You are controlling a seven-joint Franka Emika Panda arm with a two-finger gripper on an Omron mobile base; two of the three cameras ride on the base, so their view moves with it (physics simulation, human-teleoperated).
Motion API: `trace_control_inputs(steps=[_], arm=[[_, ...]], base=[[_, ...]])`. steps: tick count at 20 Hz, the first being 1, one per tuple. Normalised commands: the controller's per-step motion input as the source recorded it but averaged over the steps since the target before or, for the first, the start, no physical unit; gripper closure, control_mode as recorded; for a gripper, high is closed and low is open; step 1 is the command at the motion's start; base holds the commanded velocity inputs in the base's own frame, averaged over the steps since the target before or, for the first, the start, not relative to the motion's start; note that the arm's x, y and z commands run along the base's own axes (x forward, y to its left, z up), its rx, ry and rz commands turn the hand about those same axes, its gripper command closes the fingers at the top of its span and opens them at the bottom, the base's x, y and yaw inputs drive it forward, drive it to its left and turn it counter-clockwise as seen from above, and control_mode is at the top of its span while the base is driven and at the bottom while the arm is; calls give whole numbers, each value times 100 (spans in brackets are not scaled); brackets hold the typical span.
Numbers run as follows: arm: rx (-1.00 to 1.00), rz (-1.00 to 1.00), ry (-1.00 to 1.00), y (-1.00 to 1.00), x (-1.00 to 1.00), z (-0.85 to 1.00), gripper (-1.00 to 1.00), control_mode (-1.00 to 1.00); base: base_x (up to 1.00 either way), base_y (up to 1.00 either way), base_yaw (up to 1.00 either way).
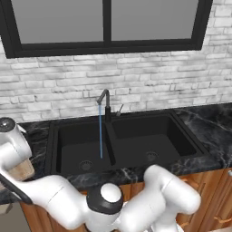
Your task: Pick the orange from the sink and place it on the cutting board to airdry. Then turn off the sink faucet.
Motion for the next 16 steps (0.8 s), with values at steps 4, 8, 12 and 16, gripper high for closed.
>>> trace_control_inputs(steps=[4, 8, 12, 16], arm=[[2, 3, -15, -81, -62, 55, -100, -100], [5, 2, -11, -88, -72, 51, -100, -100], [8, 1, -9, -89, -74, 52, -100, -100], [10, 0, -4, -83, -77, 56, -100, -100]], base=[[0, 0, 0], [0, 0, 0], [0, 0, 0], [0, 0, 0]])
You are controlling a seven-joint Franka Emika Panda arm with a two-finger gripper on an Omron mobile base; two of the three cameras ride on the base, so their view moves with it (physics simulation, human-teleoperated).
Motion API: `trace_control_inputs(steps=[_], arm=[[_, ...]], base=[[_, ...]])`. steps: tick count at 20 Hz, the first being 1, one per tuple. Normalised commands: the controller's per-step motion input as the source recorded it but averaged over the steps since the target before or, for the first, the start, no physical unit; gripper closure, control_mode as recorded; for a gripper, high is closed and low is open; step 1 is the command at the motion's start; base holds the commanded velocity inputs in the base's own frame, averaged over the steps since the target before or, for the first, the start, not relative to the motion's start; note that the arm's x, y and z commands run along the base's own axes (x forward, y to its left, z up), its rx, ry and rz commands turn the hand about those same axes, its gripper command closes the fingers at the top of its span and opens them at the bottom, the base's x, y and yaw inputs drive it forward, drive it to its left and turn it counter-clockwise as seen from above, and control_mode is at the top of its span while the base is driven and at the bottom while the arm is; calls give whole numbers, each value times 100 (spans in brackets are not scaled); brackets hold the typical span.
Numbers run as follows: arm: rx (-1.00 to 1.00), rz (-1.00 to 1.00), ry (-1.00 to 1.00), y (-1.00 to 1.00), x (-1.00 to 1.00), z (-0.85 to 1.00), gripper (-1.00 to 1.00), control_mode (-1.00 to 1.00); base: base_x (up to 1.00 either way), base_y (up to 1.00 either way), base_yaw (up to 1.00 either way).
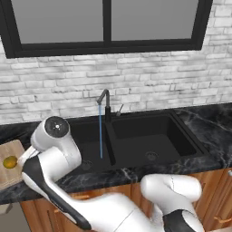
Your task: Pick the orange from the sink and place it on the cutting board to airdry. Then turn off the sink faucet.
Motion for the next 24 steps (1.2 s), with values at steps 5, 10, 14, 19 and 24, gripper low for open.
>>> trace_control_inputs(steps=[5, 10, 14, 19, 24], arm=[[18, -5, 2, -67, -67, 79, -100, -100], [22, -17, 8, -69, -67, 71, -100, -100], [14, -27, 12, -63, -63, 51, -100, -100], [10, -28, 21, -57, -49, 47, -100, -100], [15, -23, 24, -77, -38, 42, -100, -100]], base=[[0, 0, 0], [0, 0, 0], [0, 0, 0], [0, 0, 0], [0, 0, 0]])
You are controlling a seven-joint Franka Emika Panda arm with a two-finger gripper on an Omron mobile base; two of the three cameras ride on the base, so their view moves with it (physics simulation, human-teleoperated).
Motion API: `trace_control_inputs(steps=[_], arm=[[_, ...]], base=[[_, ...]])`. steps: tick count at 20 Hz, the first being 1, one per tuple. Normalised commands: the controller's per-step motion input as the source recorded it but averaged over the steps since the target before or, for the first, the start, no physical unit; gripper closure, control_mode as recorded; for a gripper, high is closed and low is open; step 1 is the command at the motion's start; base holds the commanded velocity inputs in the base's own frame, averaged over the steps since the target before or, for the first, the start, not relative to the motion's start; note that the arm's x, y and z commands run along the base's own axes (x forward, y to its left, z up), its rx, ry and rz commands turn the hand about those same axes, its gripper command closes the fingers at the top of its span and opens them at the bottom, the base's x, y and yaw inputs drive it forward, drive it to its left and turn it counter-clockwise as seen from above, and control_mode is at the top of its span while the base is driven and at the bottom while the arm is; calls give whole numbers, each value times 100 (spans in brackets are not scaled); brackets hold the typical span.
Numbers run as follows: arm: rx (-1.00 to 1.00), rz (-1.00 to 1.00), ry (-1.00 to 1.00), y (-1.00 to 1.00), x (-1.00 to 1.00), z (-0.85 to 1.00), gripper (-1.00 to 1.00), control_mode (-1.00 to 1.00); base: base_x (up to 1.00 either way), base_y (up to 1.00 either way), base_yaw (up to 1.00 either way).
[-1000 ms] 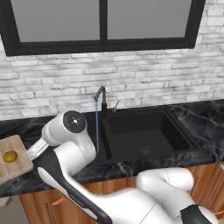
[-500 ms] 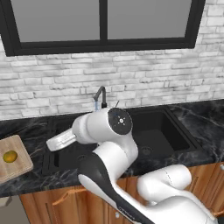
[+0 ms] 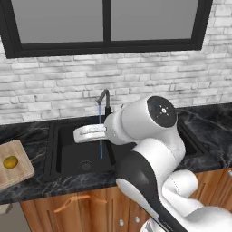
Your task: Pick the orange from the sink and place it on the cutting board to airdry. Then turn off the sink faucet.
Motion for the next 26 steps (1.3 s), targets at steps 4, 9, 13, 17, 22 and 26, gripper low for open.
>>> trace_control_inputs(steps=[4, 9, 13, 17, 22, 26], arm=[[6, -5, 6, -53, -27, 7, -100, -100], [0, 0, 0, -56, -15, 0, -100, -100], [0, 0, 0, -68, -15, 1, -100, -100], [0, 0, 0, -62, -12, 1, -100, -100], [0, -2, 0, -21, -13, 0, -100, -100], [0, 0, 0, -53, -6, 0, -100, -100]], base=[[0, 0, 0], [0, 0, 0], [0, 0, 0], [0, 0, 0], [0, 0, 0], [0, 0, 0]])
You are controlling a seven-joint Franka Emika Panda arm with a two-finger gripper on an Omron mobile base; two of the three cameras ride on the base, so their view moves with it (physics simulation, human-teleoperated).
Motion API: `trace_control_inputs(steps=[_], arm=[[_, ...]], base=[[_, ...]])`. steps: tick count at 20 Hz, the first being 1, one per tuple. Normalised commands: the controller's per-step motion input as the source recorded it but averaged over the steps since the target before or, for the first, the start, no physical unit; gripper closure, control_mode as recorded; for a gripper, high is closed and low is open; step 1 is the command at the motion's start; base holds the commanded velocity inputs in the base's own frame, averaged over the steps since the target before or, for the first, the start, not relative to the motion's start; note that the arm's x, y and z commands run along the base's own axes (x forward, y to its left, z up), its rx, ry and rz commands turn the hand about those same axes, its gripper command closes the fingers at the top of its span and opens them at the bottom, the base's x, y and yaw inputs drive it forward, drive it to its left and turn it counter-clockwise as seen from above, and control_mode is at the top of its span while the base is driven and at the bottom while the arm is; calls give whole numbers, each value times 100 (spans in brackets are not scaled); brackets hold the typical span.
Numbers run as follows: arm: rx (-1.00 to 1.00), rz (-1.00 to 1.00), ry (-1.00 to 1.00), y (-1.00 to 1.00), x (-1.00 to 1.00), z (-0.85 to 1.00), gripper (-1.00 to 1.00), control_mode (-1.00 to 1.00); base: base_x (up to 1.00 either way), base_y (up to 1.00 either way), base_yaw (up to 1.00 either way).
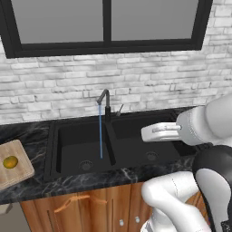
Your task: Pick the orange from the sink and place it on the cutting board to airdry. Then turn off the sink faucet.
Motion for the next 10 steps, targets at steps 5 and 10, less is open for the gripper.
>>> trace_control_inputs(steps=[5, 10], arm=[[0, 0, -2, -59, -1, 3, -100, -100], [-4, -2, 0, -53, 0, 3, -100, -100]], base=[[0, 0, 0], [0, 0, 0]])
